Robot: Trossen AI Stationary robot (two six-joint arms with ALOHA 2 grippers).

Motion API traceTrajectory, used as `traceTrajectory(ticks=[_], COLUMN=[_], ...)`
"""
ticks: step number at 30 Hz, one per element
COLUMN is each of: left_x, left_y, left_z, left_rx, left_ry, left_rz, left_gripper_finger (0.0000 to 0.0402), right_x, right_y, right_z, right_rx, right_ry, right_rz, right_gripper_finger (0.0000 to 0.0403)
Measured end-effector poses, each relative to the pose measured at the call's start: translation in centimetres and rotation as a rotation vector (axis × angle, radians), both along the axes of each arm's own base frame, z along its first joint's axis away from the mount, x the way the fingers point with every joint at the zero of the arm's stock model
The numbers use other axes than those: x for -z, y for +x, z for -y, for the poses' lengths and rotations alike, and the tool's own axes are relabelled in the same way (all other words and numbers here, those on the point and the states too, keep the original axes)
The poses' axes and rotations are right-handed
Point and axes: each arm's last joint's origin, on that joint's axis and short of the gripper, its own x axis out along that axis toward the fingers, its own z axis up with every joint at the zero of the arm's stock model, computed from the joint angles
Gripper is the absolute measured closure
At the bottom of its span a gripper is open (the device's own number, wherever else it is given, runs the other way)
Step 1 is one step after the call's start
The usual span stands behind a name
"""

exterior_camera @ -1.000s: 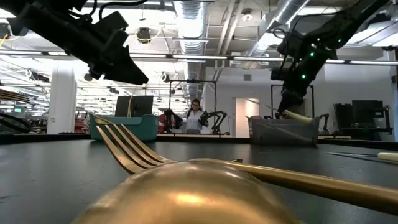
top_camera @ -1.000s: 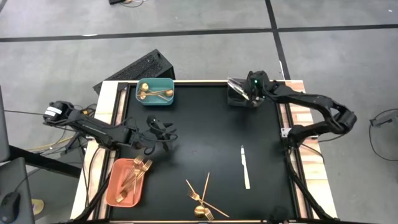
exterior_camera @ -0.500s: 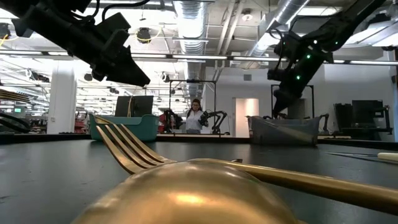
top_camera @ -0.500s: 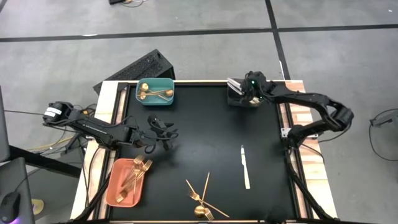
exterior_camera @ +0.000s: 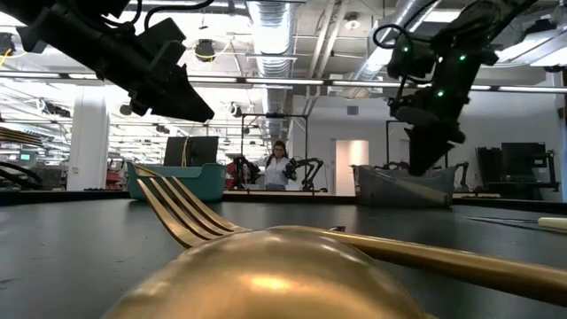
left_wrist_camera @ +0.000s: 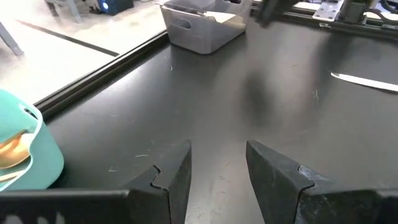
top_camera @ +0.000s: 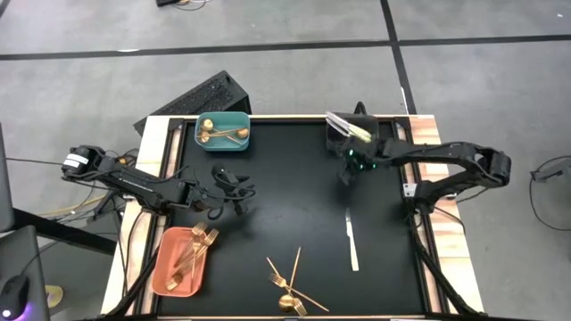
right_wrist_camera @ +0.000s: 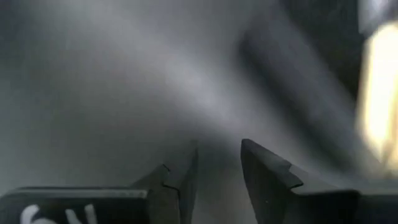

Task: Sort silverware by color (type)
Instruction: Put the gold spoon into the green bin

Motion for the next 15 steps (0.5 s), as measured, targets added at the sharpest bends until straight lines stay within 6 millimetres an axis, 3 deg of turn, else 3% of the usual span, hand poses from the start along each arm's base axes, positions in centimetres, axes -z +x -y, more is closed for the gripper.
traceTrajectory(ticks=[5, 9, 15], left_x=[-0.1, -0.1, 0.0], left_y=[-0.1, 0.0, 0.0], left_z=[-0.2, -0.6, -0.9], left_rx=[-0.048, -0.057, -0.046], left_ry=[0.037, 0.051, 0.034], left_rz=[0.0, -0.009, -0.012], left_gripper_finger=[0.0261, 0.0261, 0.0261], right_x=[0.6, 0.3, -0.7], right_y=[1.0, 2.2, 4.3], right_z=[-4.5, -7.6, -12.7], right_rx=[-0.026, -0.114, -0.532], right_ry=[0.059, 0.07, -0.053], right_rz=[-0.043, 0.042, 0.203], right_gripper_finger=[0.0285, 0.0305, 0.031])
